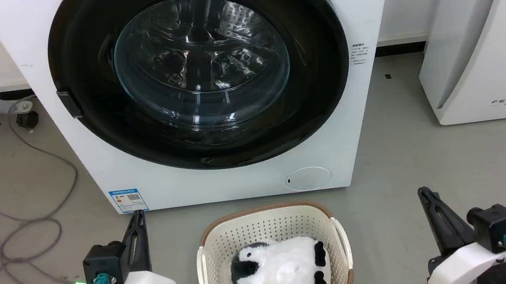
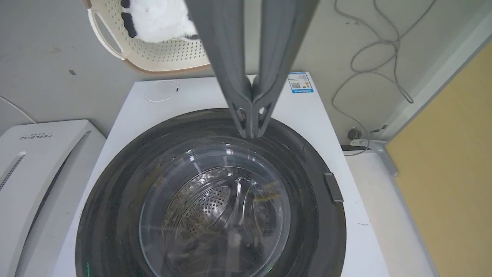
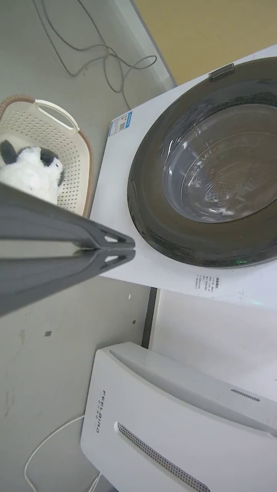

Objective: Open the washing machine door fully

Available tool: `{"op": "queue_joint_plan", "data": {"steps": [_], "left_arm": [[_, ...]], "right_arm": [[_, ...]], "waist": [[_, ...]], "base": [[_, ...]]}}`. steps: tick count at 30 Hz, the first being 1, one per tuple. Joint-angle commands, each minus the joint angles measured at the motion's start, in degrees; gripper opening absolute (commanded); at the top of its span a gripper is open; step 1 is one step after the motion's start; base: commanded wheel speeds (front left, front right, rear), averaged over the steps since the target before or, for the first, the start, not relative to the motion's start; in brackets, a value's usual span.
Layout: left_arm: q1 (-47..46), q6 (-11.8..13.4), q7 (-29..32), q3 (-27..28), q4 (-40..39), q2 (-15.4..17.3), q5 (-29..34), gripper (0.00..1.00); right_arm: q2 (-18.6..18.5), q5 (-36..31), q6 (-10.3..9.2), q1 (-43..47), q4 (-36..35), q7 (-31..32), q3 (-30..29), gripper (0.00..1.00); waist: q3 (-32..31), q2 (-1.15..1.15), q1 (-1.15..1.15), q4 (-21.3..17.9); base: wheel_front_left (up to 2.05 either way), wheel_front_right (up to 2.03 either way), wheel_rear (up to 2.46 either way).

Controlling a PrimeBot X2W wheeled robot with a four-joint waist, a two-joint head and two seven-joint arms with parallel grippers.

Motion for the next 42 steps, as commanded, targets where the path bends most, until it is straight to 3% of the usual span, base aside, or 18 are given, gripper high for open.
{"op": "queue_joint_plan", "data": {"steps": [1, 22, 23, 42], "left_arm": [[0.84, 0.16, 0.02, -0.02, -0.29, -0.05, 0.16, 0.0], [0.84, 0.16, 0.02, -0.02, -0.29, -0.05, 0.16, 0.0], [0.01, 0.0, 0.0, 0.01, -0.03, -0.03, 0.0, 1.0], [-0.22, 1.12, -1.82, -0.72, 0.45, -0.04, -0.84, 1.0]], "right_arm": [[0.03, -0.44, 0.03, -0.79, 0.14, 0.03, 0.01, 0.0], [0.03, -0.44, 0.03, -0.79, 0.14, 0.03, 0.01, 0.0], [0.0, 0.0, 0.0, -0.06, 0.02, 0.0, 0.03, 1.0], [0.0, 3.41, -0.01, 0.12, -1.17, -1.81, -1.3, 1.0]], "waist": [[0.0, 0.0, 0.0, 0.0], [0.0, 0.0, 0.0, 0.0], [0.0, 0.0, 0.0, 0.0], [0.18, 0.0, 0.0, 0.0]], "base": [[0.0, 0.0, 0.0], [0.0, 0.0, 0.0], [0.0, 0.0, 0.0], [0.0, 0.0, 0.0]]}}
